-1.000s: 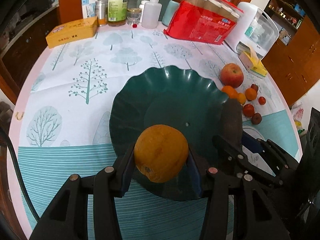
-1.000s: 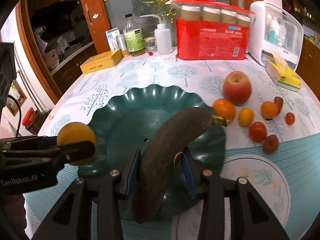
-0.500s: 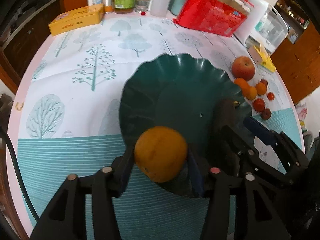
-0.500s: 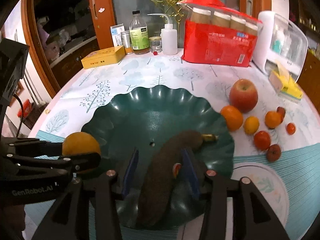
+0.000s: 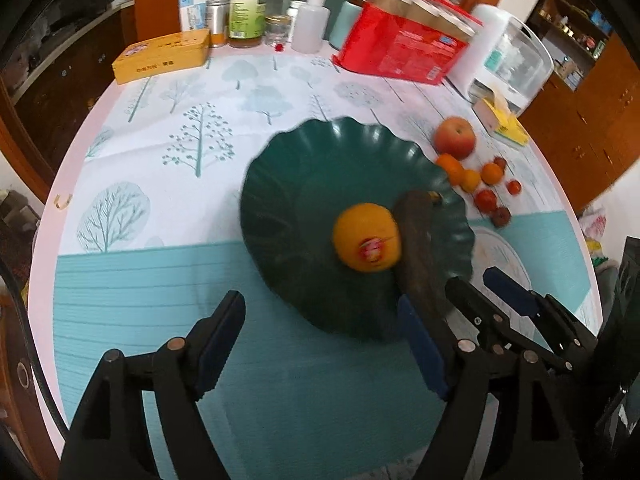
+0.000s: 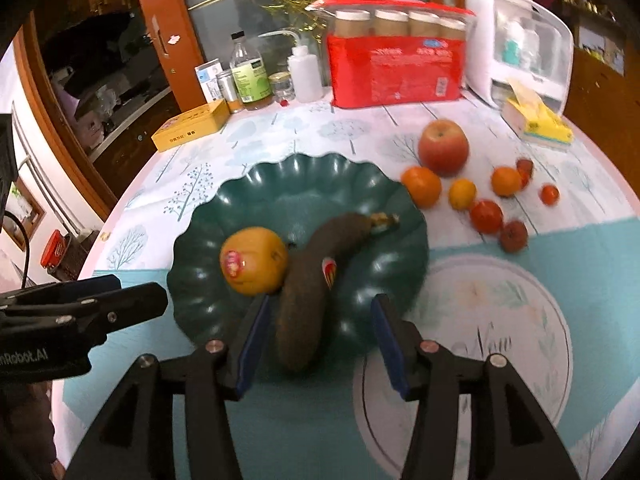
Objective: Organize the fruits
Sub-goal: 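Carry the orange and banana onto the green plate and open both tools, then withdraw both tools from the plate toward the remaining fruit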
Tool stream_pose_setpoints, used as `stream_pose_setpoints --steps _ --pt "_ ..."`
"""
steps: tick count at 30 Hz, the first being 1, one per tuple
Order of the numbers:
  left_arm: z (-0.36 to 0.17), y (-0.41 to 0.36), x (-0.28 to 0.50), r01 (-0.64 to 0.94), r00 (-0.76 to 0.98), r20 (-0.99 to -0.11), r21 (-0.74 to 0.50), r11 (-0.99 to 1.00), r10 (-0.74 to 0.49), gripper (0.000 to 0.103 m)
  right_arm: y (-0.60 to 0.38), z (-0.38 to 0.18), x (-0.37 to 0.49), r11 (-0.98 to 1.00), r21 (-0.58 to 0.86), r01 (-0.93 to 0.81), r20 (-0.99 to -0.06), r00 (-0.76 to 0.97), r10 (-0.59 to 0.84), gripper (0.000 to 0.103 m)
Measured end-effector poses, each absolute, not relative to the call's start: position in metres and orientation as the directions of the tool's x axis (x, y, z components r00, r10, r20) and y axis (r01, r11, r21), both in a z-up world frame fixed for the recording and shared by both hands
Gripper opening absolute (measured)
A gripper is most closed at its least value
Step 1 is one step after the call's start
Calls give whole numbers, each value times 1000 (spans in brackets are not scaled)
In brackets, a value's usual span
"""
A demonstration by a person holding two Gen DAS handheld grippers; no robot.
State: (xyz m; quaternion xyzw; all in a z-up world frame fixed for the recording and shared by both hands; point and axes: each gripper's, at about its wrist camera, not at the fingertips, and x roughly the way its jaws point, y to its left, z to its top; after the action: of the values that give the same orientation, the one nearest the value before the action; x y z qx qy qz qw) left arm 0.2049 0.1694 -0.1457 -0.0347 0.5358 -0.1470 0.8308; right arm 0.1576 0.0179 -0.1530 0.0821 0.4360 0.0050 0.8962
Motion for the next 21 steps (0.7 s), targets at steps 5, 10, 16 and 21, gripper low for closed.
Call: stream_pose_setpoints --steps 5,10,16,21 --pt "-143 153 182 248 366 -890 -189 950 -273 78 3 -155 131 980 173 104 -801 593 78 52" --pt "-142 141 162 258 348 -899 -181 949 -266 78 -20 -157 110 976 165 140 -819 571 56 52" --pt "-137 118 150 228 355 -901 -174 958 -248 78 -59 -157 86 971 162 178 -825 565 34 52" --pt "-134 86 138 207 362 -902 -168 964 -235 78 -95 -157 73 966 176 190 -829 557 41 52"
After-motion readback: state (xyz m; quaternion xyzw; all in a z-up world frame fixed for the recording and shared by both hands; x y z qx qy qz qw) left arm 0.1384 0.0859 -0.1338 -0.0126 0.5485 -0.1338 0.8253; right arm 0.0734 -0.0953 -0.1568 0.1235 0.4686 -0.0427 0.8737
